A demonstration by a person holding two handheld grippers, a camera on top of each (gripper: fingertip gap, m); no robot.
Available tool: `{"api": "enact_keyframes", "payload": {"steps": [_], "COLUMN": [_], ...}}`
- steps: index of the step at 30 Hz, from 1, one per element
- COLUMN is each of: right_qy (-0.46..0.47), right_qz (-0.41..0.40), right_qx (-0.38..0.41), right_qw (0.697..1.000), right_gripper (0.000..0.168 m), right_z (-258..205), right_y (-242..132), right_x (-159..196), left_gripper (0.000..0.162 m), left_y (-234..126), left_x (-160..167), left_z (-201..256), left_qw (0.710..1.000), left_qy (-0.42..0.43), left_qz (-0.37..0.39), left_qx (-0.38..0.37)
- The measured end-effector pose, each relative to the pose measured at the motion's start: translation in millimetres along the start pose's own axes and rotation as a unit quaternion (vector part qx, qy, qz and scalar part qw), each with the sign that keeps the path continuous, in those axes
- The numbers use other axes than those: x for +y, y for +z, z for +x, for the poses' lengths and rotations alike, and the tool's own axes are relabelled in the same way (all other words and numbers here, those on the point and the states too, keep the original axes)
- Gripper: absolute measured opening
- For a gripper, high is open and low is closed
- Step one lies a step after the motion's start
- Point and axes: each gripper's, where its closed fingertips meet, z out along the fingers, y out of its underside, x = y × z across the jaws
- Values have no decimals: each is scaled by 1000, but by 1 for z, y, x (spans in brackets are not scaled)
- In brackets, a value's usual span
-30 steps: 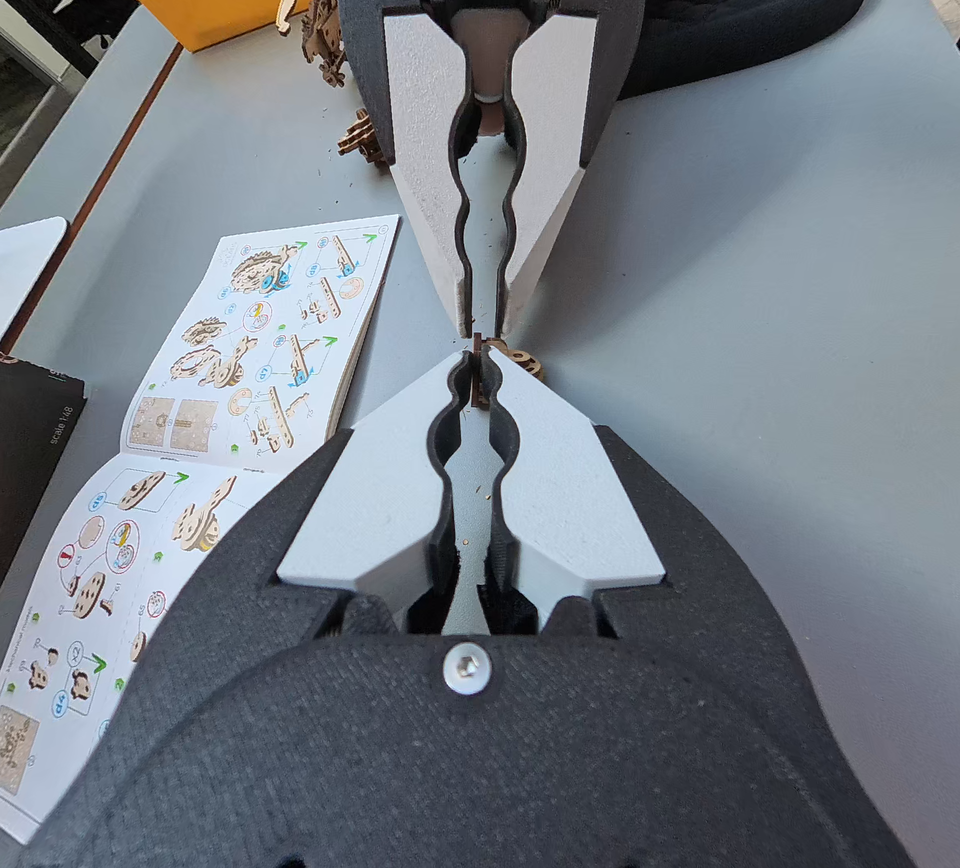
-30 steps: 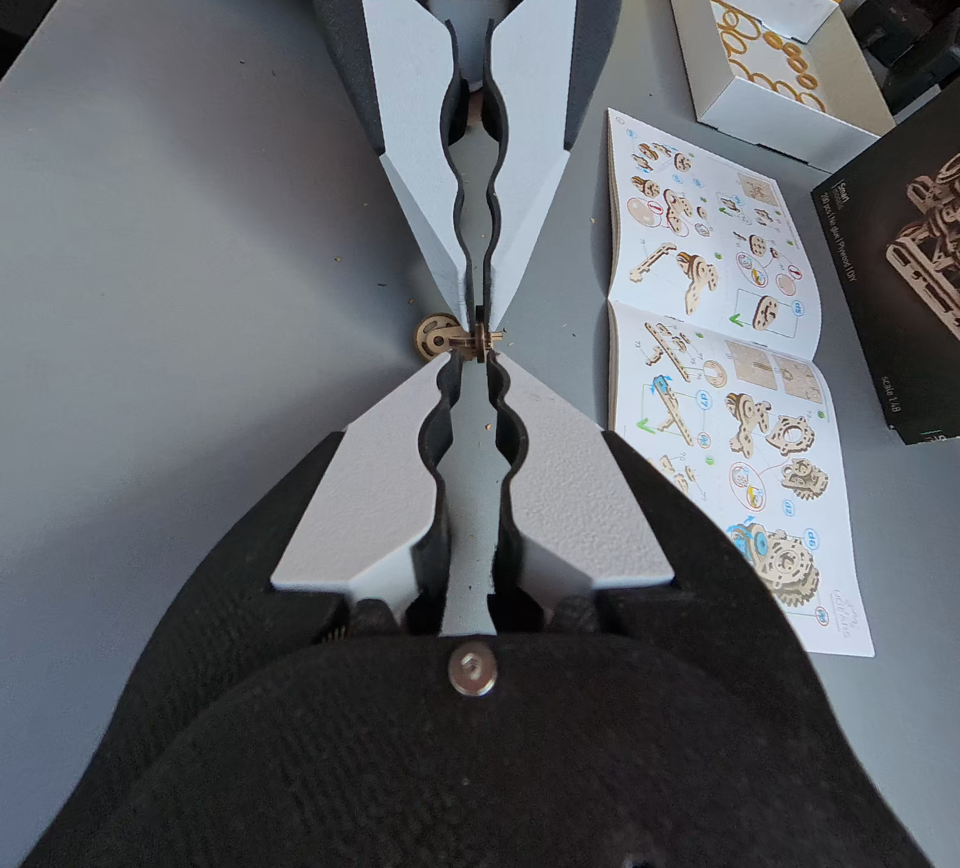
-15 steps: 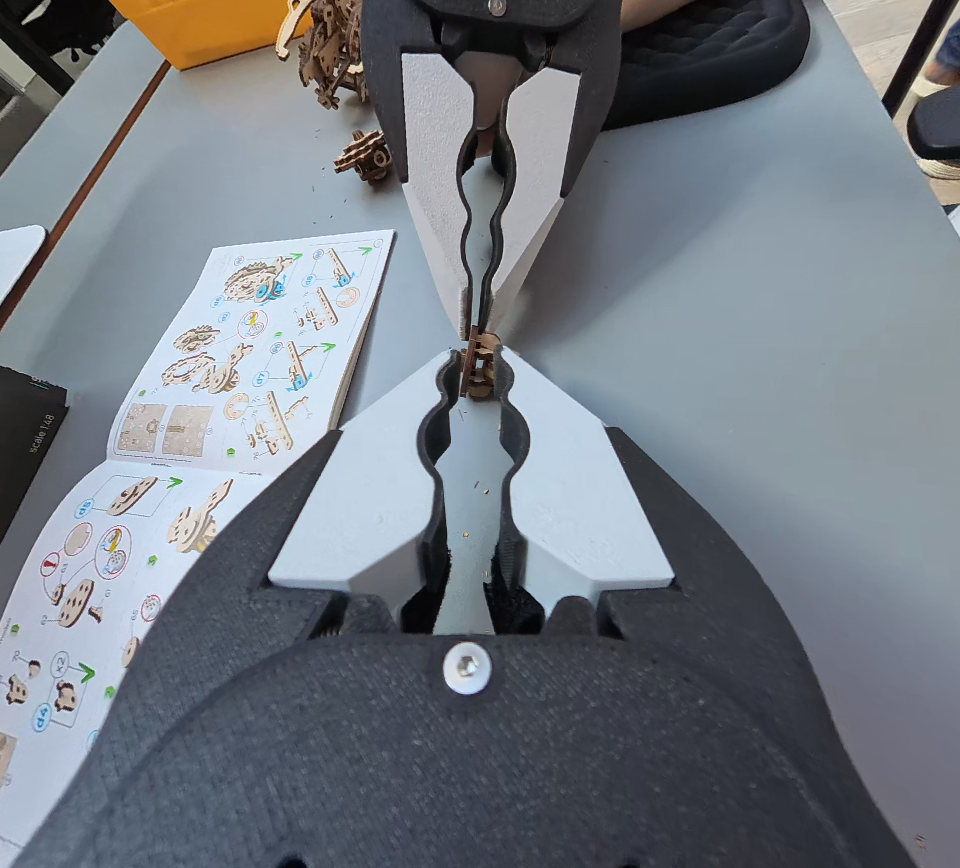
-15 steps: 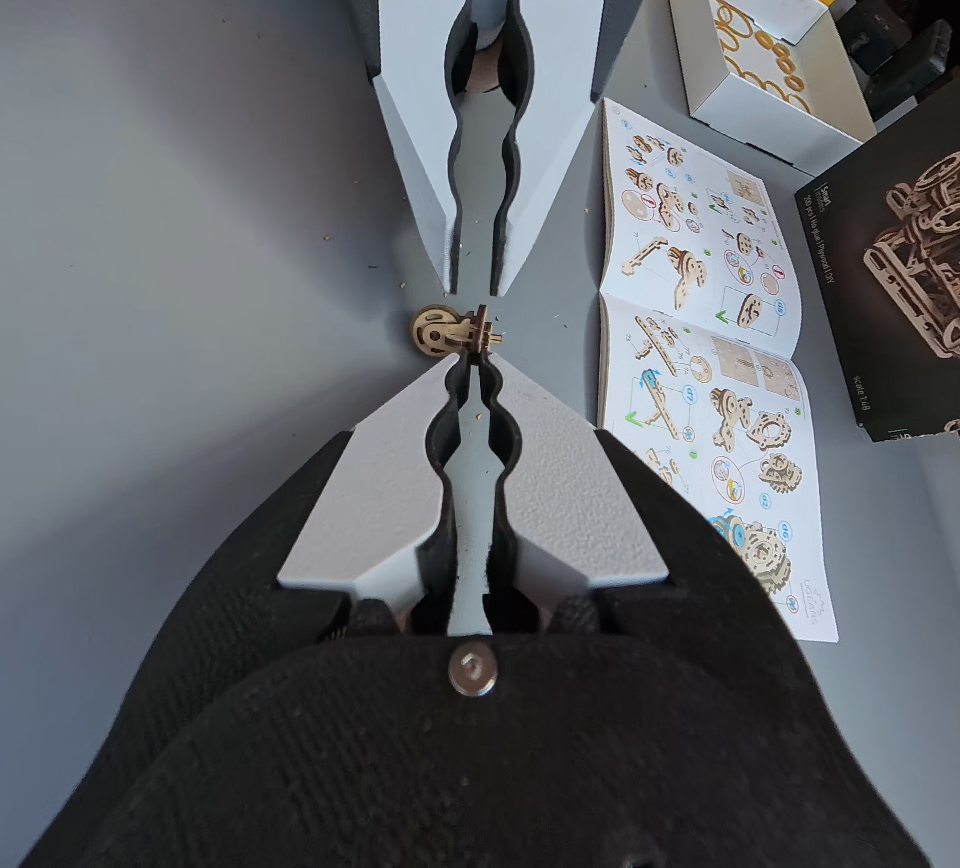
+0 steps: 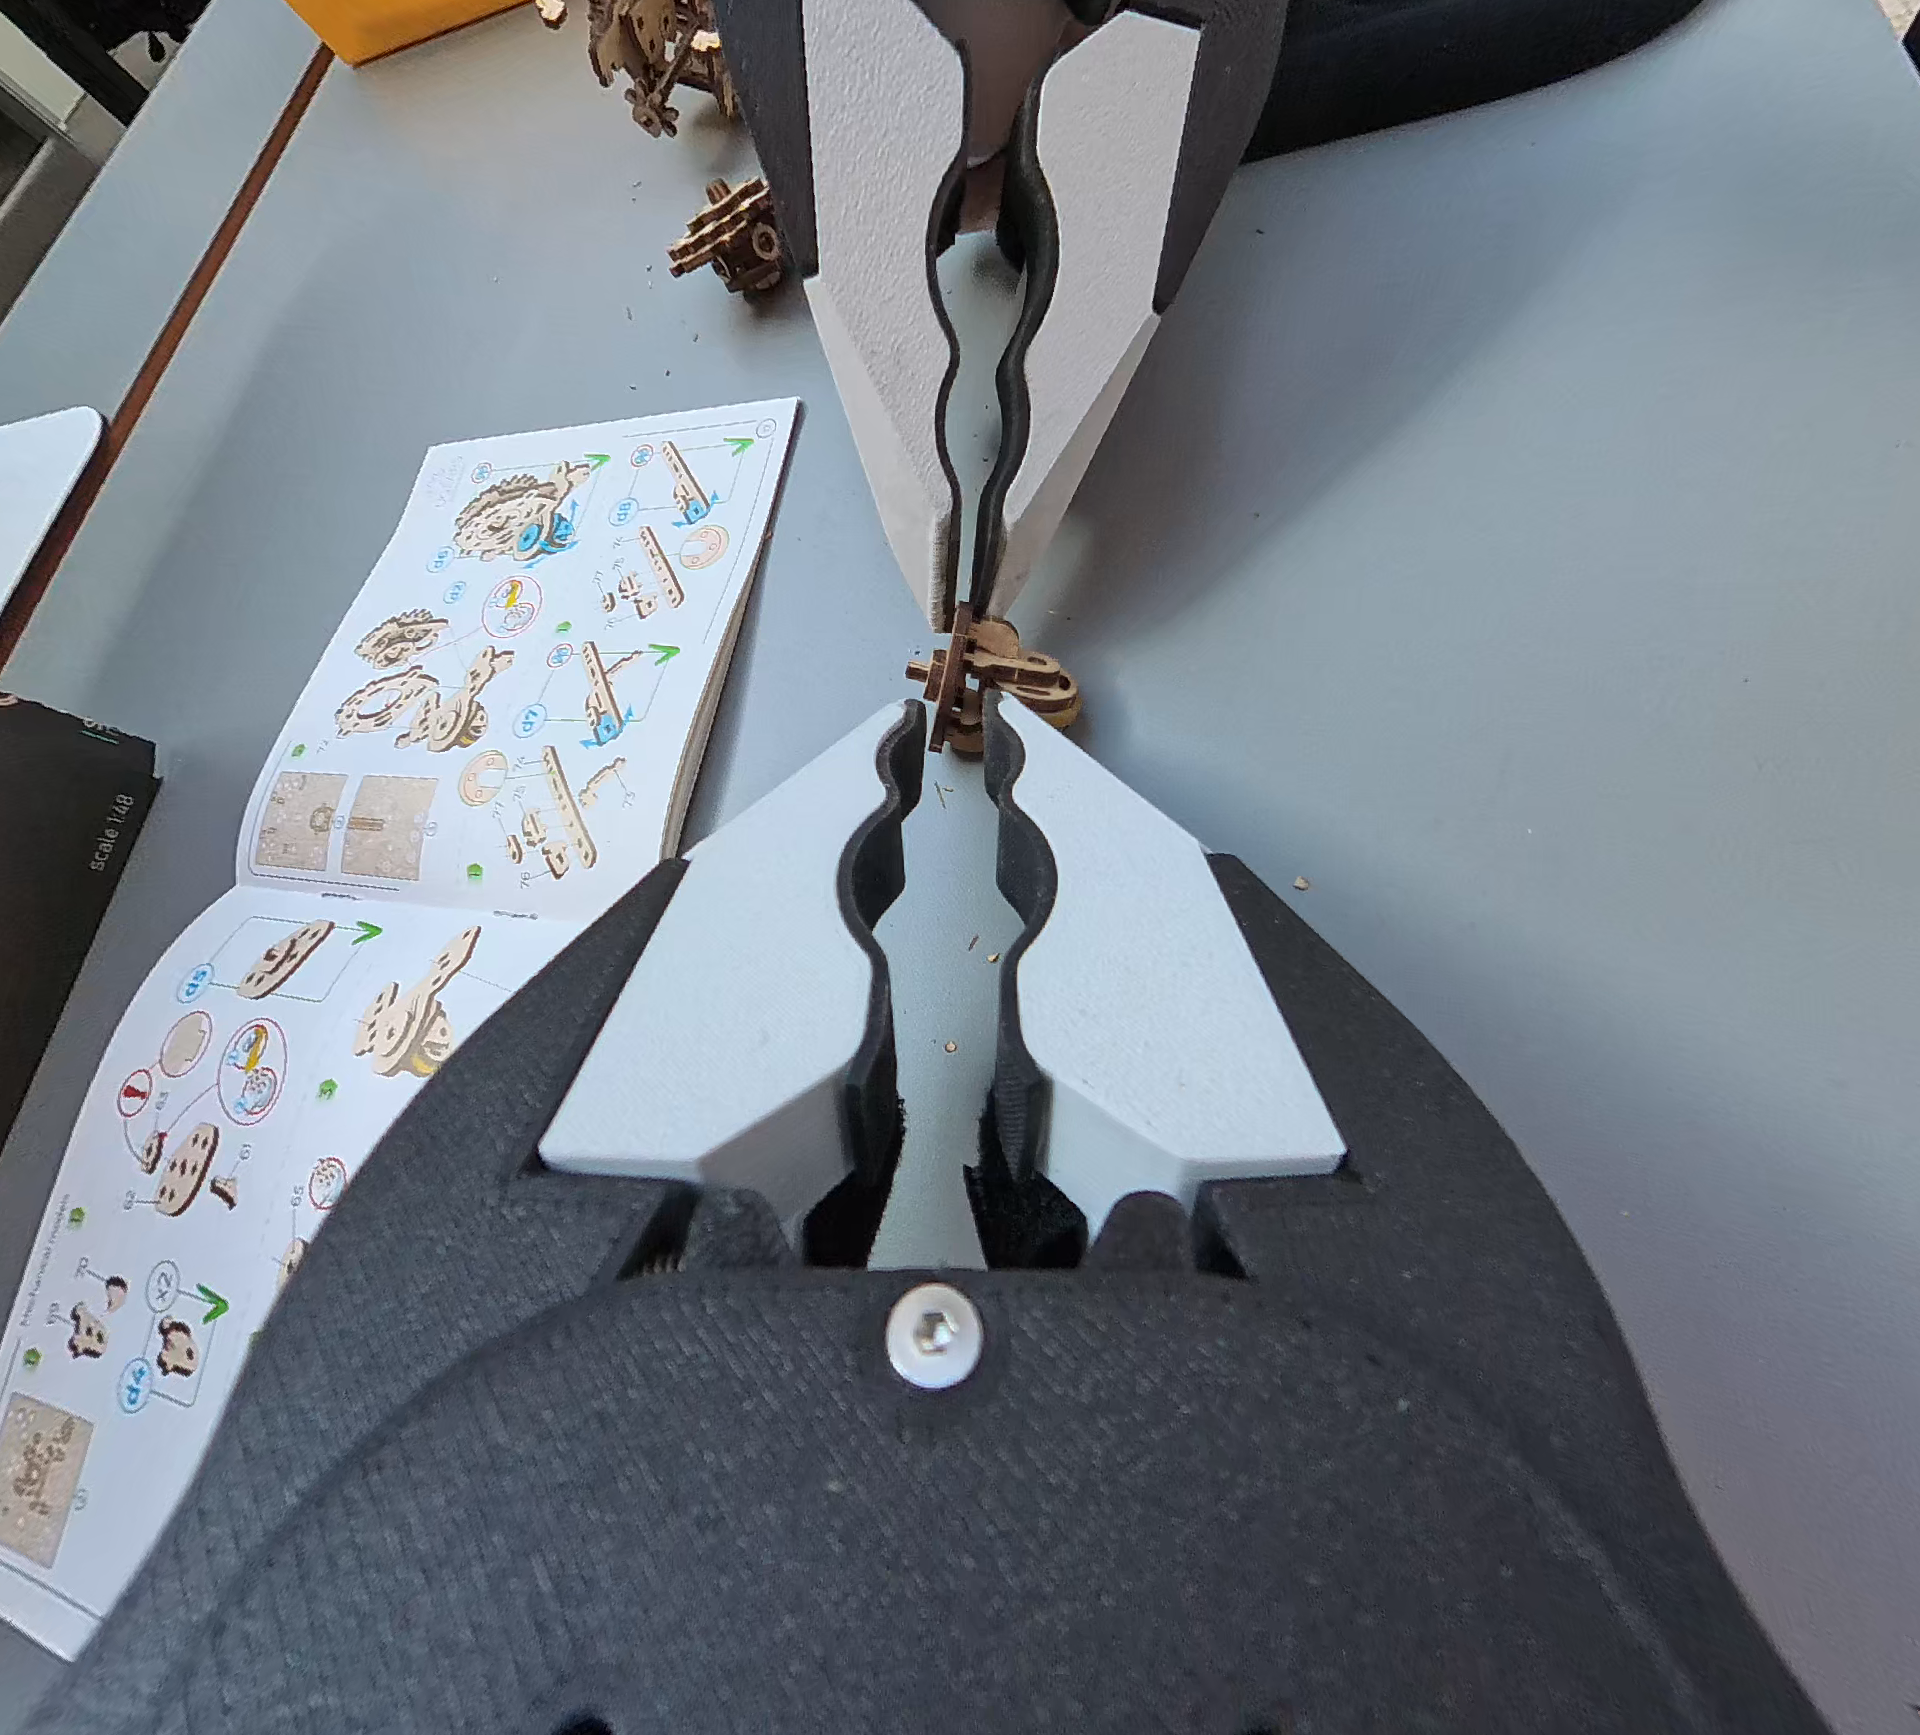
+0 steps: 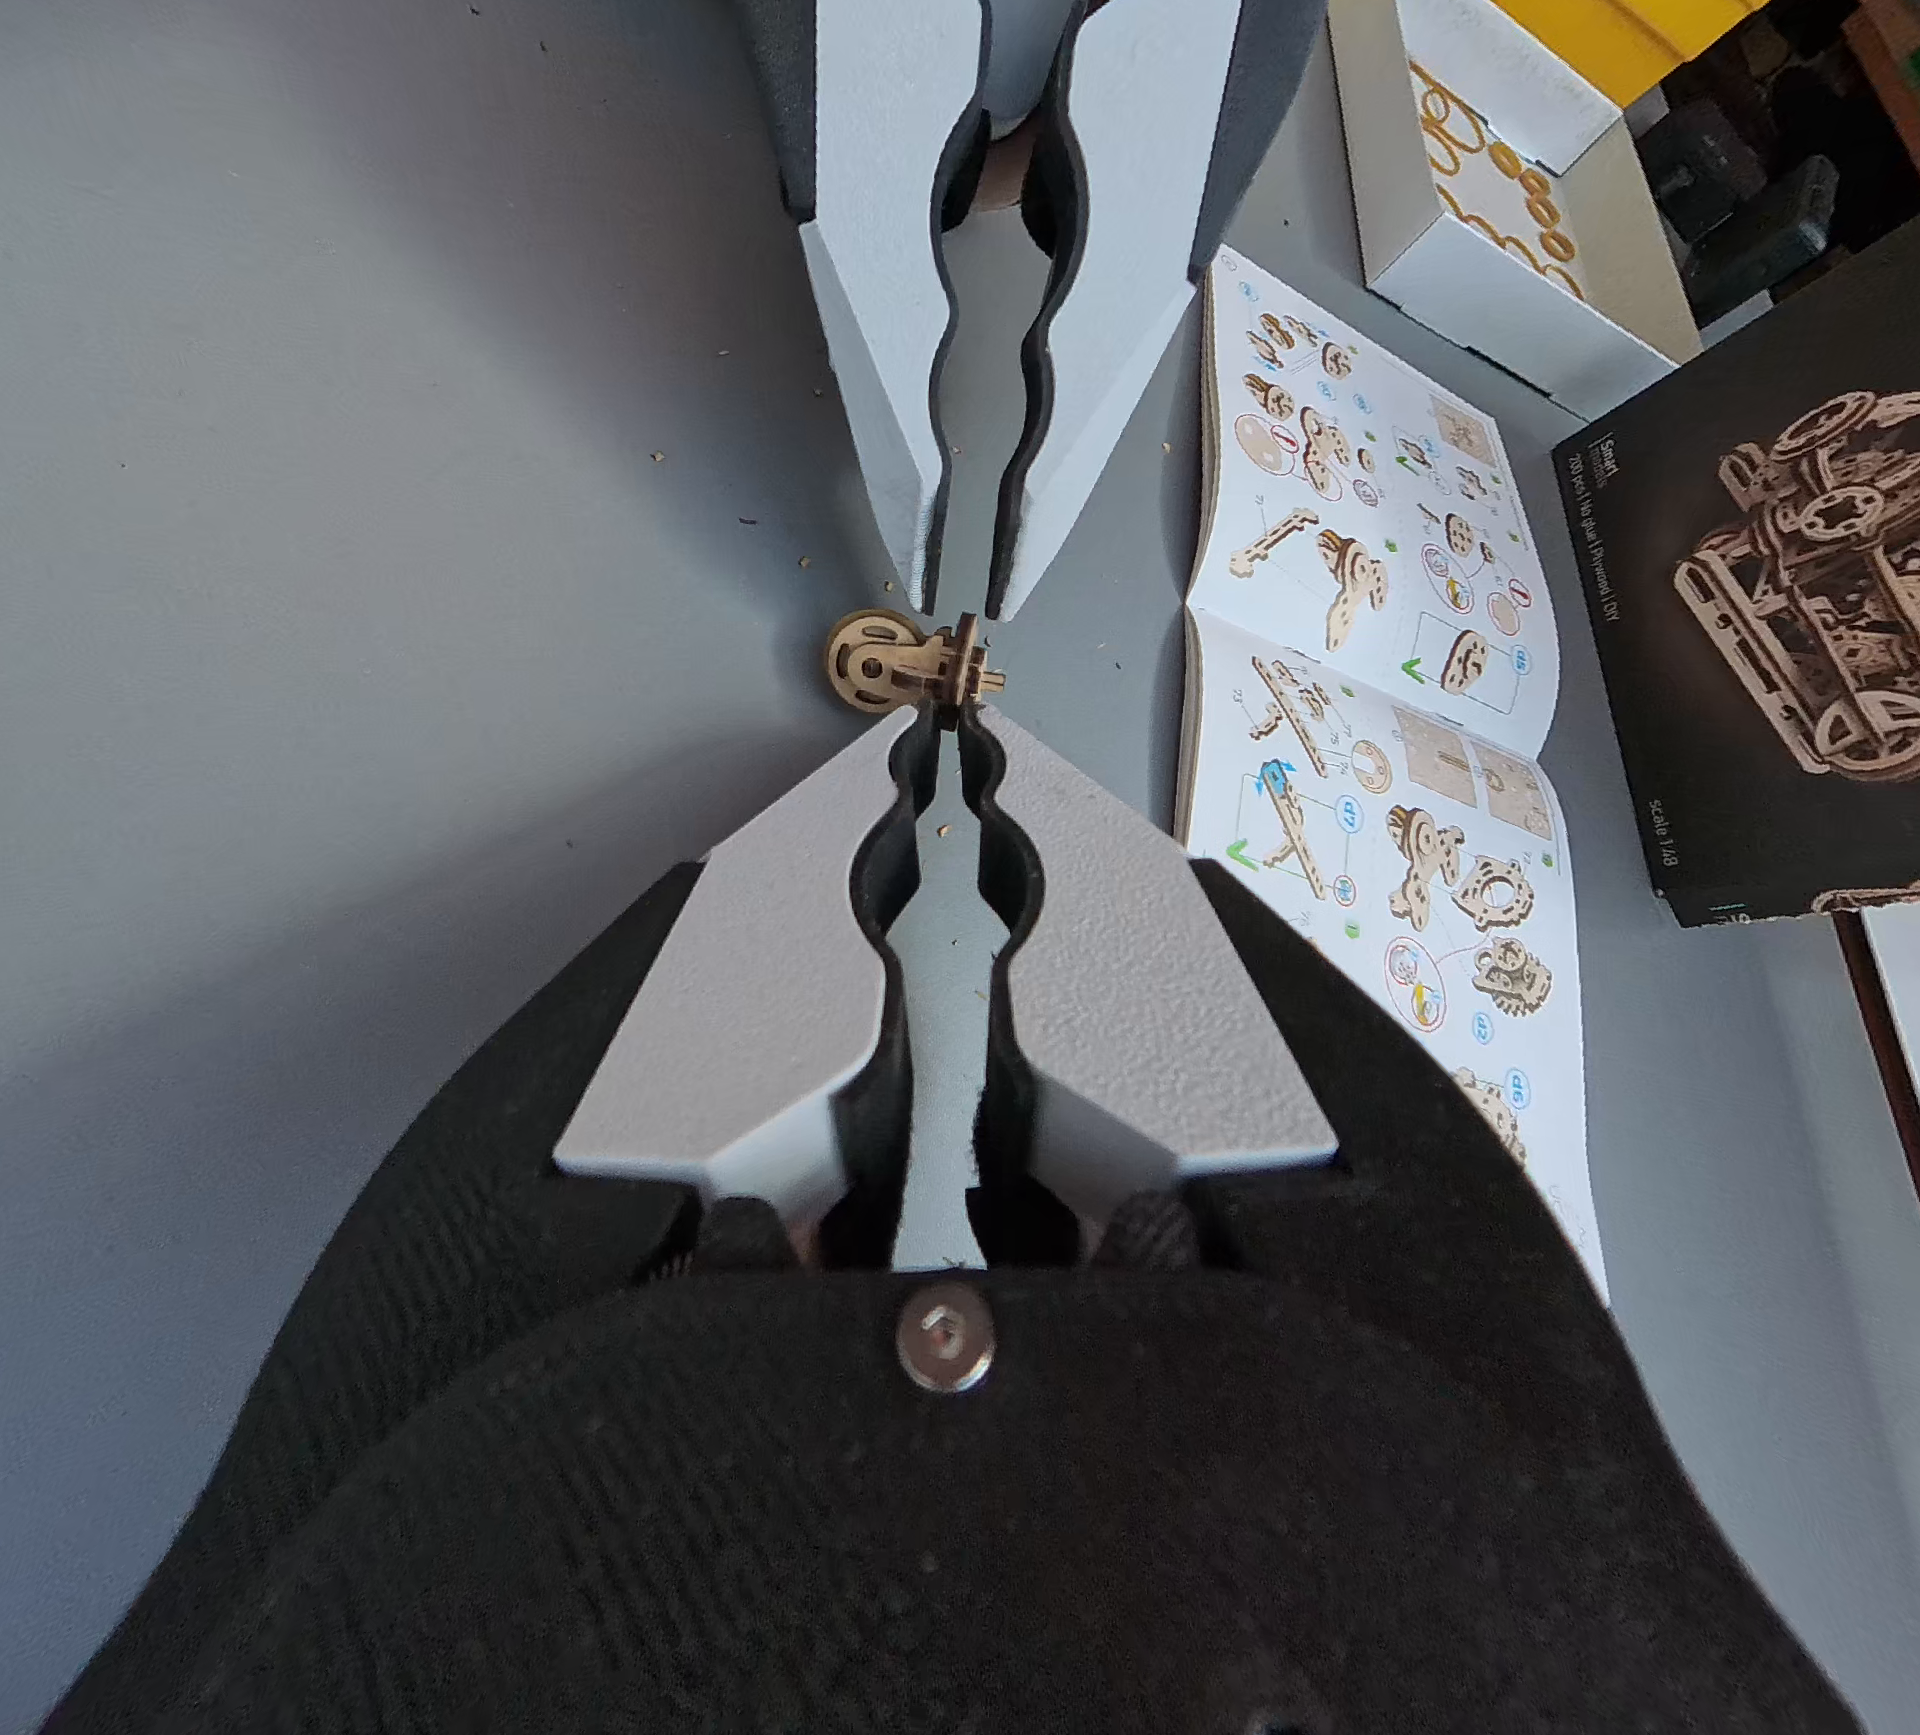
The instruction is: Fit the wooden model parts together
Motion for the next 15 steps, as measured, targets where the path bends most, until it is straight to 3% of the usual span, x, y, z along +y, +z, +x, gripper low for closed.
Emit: {"api": "enact_keyframes", "payload": {"steps": [11,15], "right_qy": [3,12], "right_qz": [5,-41], "right_qx": [1,46], "right_qw": [1000,998], "right_gripper": [15,15], "right_z": [9,37], "right_y": [-11,-51], "right_x": [2,1], "left_gripper": [10,9], "left_y": [2,1], "left_x": [0,-4], "left_z": [0,1], "left_qw": [1000,1000], "left_qy": [4,5], "left_qz": [-5,3], "left_qx": [-1,-1]}}
